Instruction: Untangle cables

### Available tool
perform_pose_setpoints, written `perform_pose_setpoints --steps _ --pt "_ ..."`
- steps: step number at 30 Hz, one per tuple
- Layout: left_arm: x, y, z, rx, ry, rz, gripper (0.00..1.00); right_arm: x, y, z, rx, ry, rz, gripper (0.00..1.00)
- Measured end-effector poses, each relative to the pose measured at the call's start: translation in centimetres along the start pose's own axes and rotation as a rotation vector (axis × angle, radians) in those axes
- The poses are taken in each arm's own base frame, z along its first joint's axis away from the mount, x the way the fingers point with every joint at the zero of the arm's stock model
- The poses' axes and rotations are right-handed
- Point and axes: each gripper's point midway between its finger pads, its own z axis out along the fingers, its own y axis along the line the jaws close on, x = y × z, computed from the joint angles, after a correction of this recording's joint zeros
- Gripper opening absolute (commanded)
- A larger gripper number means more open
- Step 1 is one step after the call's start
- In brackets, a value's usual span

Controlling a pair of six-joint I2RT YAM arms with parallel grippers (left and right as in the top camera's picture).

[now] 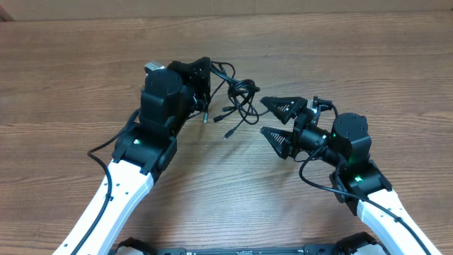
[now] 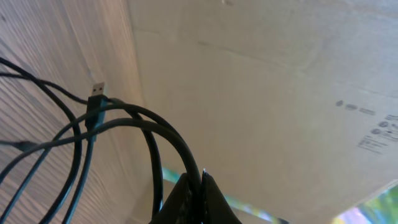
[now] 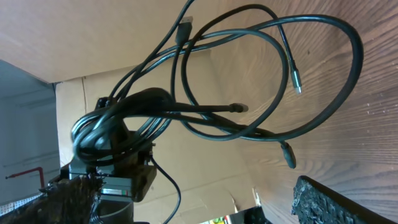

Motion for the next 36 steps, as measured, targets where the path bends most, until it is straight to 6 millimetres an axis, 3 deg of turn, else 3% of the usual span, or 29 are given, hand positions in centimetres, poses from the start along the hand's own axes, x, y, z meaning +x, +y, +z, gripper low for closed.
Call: perform_pose_setpoints --steps 12,18,24,29,36 --pt "2.5 -2.6 -0.3 0.104 0.108 -0.057 0.05 0.4 -0.1 0.2 0.003 0.003 -0.004 1.0" --pt "2.9 -4.1 -0.5 0.165 0.126 -0.067 0.04 1.4 -0.3 0.8 0.011 0.006 -0.009 0.92" --pt "3.3 -4.1 -0.6 0.159 0.153 -0.087 0.04 1.9 -0.4 1.3 0.016 -0.012 0.002 0.92" --pt "4.4 -4.1 -0.7 0.157 0.195 -0.093 0.04 1.4 -0.4 1.3 0.015 -0.04 0.025 0.86" --pt "6.1 -3.6 -0.9 0.143 0.234 -0.097 0.04 1.0 -1.1 1.8 0.036 -0.048 -0.006 0.93"
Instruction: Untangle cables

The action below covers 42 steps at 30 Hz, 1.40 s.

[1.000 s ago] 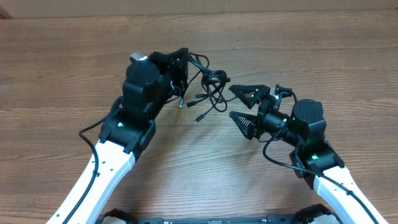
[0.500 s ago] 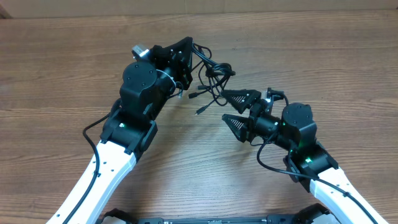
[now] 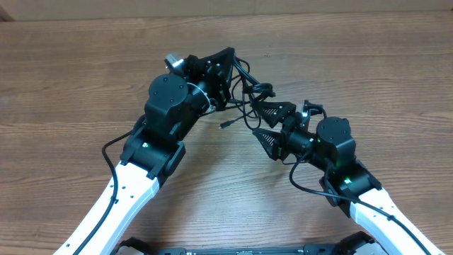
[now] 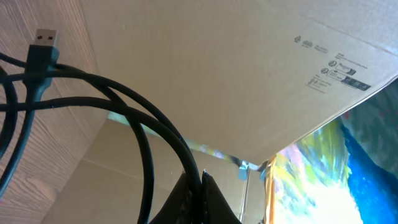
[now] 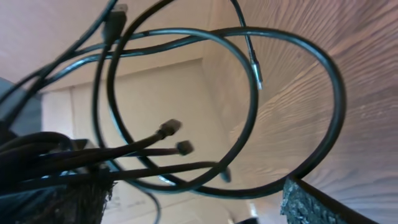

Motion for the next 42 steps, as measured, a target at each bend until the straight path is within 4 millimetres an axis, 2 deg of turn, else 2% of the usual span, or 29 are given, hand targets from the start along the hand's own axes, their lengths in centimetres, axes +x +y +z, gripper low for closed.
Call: perform_pose_setpoints --steps 2,5,9,11,15,24,27,34,42 --pt "-0.2 0.3 0.0 -0.013 -0.006 -0.001 0.05 -0.2 0.3 0.4 -0.019 -0.001 -0.077 1.0" --pt "-0.8 1.3 0.0 -0.052 -0.034 -0.005 0.04 0.0 2.0 0.6 -0.093 0.003 -0.261 1.0" --pt "-2.2 2.8 -0.3 -0.107 -0.108 -0.007 0.04 1.3 4.9 0.1 -0.223 0.025 -0.563 1.0" --pt "-2.7 3.1 -0.4 -0.115 -0.135 -0.007 0.04 2.1 5.2 -0.1 -0.254 0.052 -0.717 1.0" --pt "-3.2 3.0 -0.4 -0.11 -0.16 -0.005 0.04 3.6 3.4 0.0 -0.238 0.138 -0.994 1.0" --pt "-3.5 2.9 -0.5 -0.105 -0.179 -0.01 0.04 4.6 -2.5 -0.1 -0.121 0.307 -1.32 1.0" --pt "-3.6 3.3 -0.5 -0.12 -0.184 -0.01 0.05 4.6 -2.9 -0.2 -0.125 0.316 -1.4 1.0" --pt "-4.7 6.5 -1.4 -0.254 -0.234 -0.013 0.04 4.5 -2.6 -0.1 -0.146 0.3 -1.519 1.0" --pt "-4.6 6.9 -1.5 -0.273 -0.223 -0.016 0.05 3.3 -2.6 0.2 -0.112 0.24 -1.668 1.0"
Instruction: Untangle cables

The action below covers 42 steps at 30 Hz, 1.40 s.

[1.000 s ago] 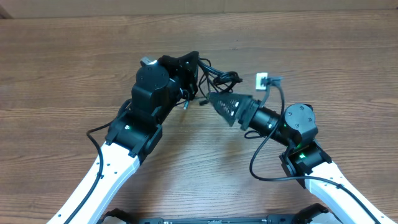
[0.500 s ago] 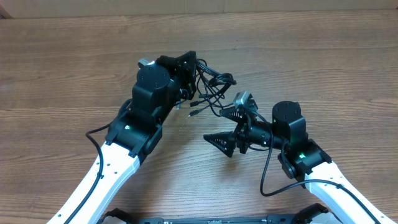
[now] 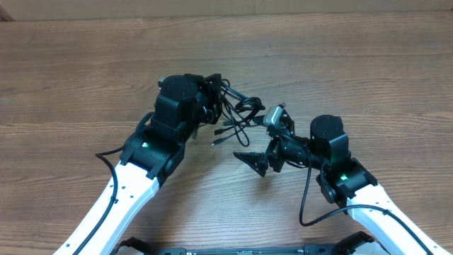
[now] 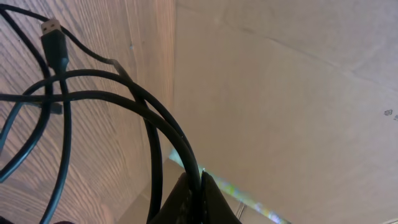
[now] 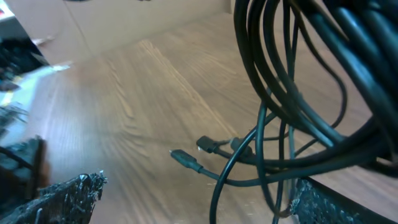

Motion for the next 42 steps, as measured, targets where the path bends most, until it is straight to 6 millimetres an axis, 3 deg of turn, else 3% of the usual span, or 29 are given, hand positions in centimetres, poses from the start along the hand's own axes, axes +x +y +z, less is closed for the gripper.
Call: perform_pose_setpoints --steps 15,26,35,39,42 --pt "2.7 0.0 -0.1 0.011 0.084 0.009 0.05 0.0 -0.5 0.0 0.029 0.003 -0.074 1.0" --pt "4.4 -1.0 -0.4 0.044 0.164 -0.053 0.04 0.7 2.6 1.8 -0.041 0.035 -0.102 1.0" --pt "5.9 -0.8 -0.7 0.018 0.251 -0.076 0.04 1.9 1.1 2.5 0.041 0.079 -0.096 1.0" --pt "6.0 -0.8 -0.7 0.016 0.259 -0.08 0.04 1.9 0.7 2.5 0.06 0.079 -0.1 0.93" --pt "6.0 -0.7 -0.7 0.014 0.261 -0.08 0.04 1.9 0.6 2.5 0.066 0.081 -0.103 0.79"
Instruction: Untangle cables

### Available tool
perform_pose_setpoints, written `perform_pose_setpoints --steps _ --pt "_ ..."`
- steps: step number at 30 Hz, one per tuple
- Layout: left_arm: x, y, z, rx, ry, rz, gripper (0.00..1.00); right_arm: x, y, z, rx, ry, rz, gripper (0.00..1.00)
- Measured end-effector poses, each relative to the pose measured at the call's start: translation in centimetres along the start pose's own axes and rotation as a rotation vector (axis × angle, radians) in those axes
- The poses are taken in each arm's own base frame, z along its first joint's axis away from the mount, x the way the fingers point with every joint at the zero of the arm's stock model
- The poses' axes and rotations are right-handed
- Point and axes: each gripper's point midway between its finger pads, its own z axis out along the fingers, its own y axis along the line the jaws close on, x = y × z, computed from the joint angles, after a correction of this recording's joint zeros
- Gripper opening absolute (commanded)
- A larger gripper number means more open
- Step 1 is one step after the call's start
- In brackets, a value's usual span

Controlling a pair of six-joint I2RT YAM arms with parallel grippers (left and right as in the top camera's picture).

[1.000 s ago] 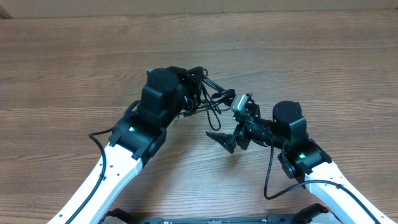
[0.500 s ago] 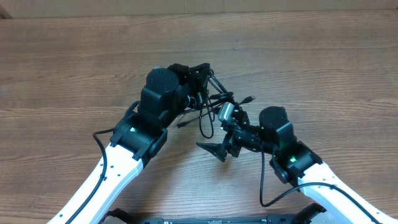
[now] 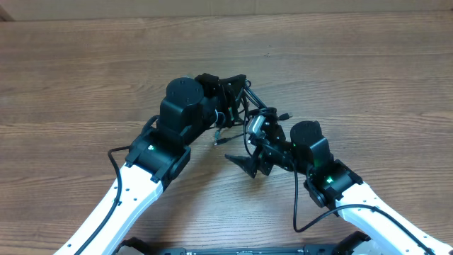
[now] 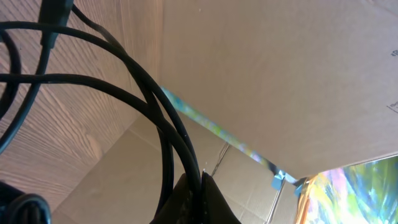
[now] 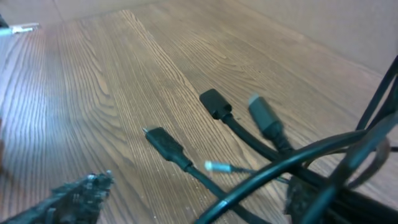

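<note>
A tangle of black cables (image 3: 249,113) hangs from my left gripper (image 3: 236,85), which is shut on one thick strand (image 4: 177,134) at the fingertips (image 4: 200,182). Loose ends trail onto the wood: two black plugs (image 5: 214,103) (image 5: 263,118), a slimmer plug (image 5: 163,144) and a small silver tip (image 5: 217,167). My right gripper (image 3: 255,157) is open right under the tangle. Its fingers (image 5: 73,198) stand wide apart, and a cable strand (image 5: 267,175) crosses the gap between them, not clamped.
The wooden table (image 3: 85,85) runs all around both arms. Cardboard walls (image 4: 280,81) rise behind the table. The left arm's own cable (image 3: 117,152) loops at its elbow.
My left gripper has shifted right and farther back with the bundle. The right gripper has moved left and closer in under the tangle, and the plugs now lie just ahead of its open fingers.
My left gripper held the tangle up while the right stood open to its right. Then the left was farther back and the right close beside the loops. Later the right had turned and dropped low. Now it is under the hanging cables, still open.
</note>
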Motion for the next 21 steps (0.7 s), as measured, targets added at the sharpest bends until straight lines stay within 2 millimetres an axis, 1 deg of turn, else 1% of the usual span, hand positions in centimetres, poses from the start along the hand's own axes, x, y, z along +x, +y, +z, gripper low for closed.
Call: perform_pose_setpoints --steps 3,9,10,16,18,21 --pt "0.0 0.0 0.0 0.001 -0.001 -0.007 0.04 0.2 0.0 0.0 0.0 0.007 0.004 0.64" --pt "-0.7 -0.4 0.0 0.021 -0.041 -0.018 0.04 0.5 0.6 0.0 -0.032 0.019 0.013 0.4" --pt "-0.9 -0.4 0.0 0.026 -0.051 -0.018 0.04 0.6 0.7 0.0 -0.039 0.023 0.014 0.37" --pt "-2.1 -0.8 -0.2 0.051 -0.122 -0.023 0.04 2.2 1.3 -0.1 -0.063 0.083 0.049 0.13" --pt "-2.6 -1.0 -0.2 0.065 -0.149 -0.023 0.04 2.9 1.5 -0.2 -0.071 0.111 0.068 0.08" --pt "-3.4 -1.1 -0.4 0.075 -0.195 -0.023 0.04 3.4 2.0 -0.3 -0.092 0.134 0.084 0.04"
